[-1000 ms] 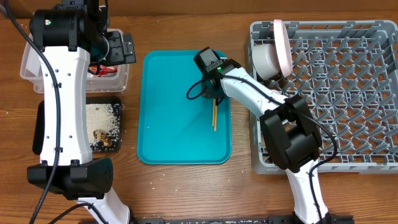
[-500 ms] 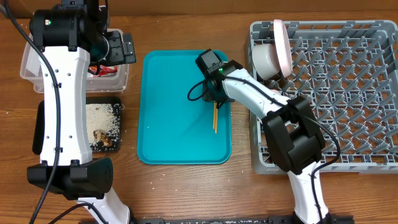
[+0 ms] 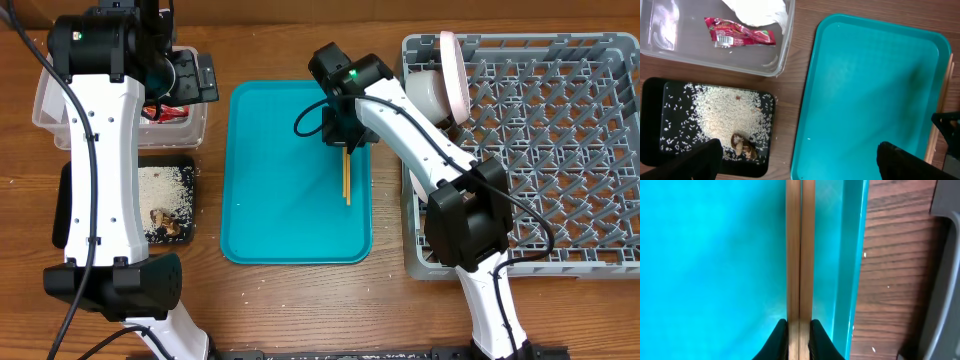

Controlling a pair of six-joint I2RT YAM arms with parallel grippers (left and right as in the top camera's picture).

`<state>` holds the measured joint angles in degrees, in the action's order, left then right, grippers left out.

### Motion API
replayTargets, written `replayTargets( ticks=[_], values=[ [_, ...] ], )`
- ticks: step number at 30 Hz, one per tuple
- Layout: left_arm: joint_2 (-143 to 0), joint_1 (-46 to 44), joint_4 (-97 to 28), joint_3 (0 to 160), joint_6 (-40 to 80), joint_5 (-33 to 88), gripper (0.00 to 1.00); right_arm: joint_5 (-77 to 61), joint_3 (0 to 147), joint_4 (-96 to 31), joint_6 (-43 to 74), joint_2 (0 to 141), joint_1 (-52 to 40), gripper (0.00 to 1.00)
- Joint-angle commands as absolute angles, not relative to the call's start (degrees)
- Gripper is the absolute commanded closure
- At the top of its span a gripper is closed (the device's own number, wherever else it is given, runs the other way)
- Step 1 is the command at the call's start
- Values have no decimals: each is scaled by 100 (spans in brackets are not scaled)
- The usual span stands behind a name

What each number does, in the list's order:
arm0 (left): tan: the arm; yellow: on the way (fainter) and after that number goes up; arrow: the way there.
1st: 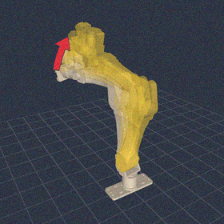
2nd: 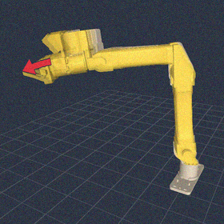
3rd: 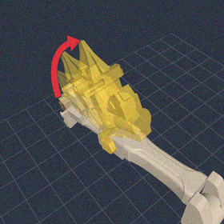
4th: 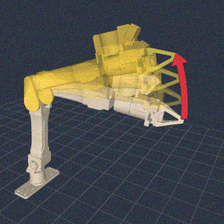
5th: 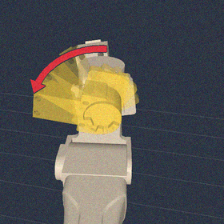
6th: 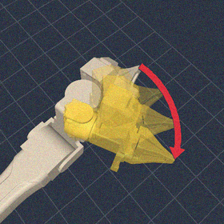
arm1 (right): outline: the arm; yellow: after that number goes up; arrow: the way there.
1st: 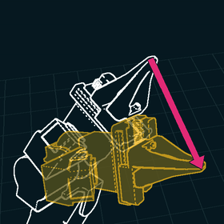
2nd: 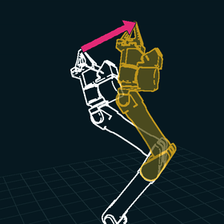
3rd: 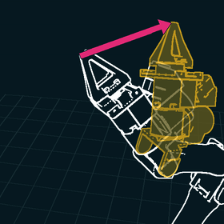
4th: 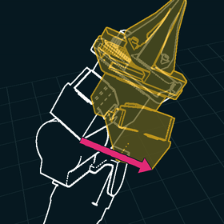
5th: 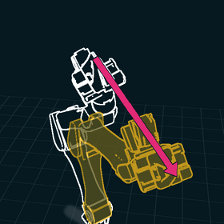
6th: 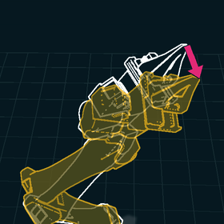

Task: Sort waste into correct bins and load items into the dishwasher
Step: 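Lift the chopsticks and stand them upright in the rack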

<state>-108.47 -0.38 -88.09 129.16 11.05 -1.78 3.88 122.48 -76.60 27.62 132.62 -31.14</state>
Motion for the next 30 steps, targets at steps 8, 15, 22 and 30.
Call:
replayTargets(
  ticks=[8, 15, 22, 30],
  values=[
    [-10886, -38, -8803, 12973, 1184, -207, 0, 711, 13030, -8812, 1754, 12057, -2298, 94],
    [-10886, -38, -8801, 12973, 1184, -207, 0, 895, 13028, -9196, 1621, 11537, -1138, 94],
    [-10886, -38, -8803, 12973, 1184, -207, 0, 1201, 12875, -9019, 947, 11539, -423, 94],
    [-10886, -38, -8801, 12975, 1184, -207, 0, 1131, 12136, -8053, 425, 11585, 150, 93]
  ],
)
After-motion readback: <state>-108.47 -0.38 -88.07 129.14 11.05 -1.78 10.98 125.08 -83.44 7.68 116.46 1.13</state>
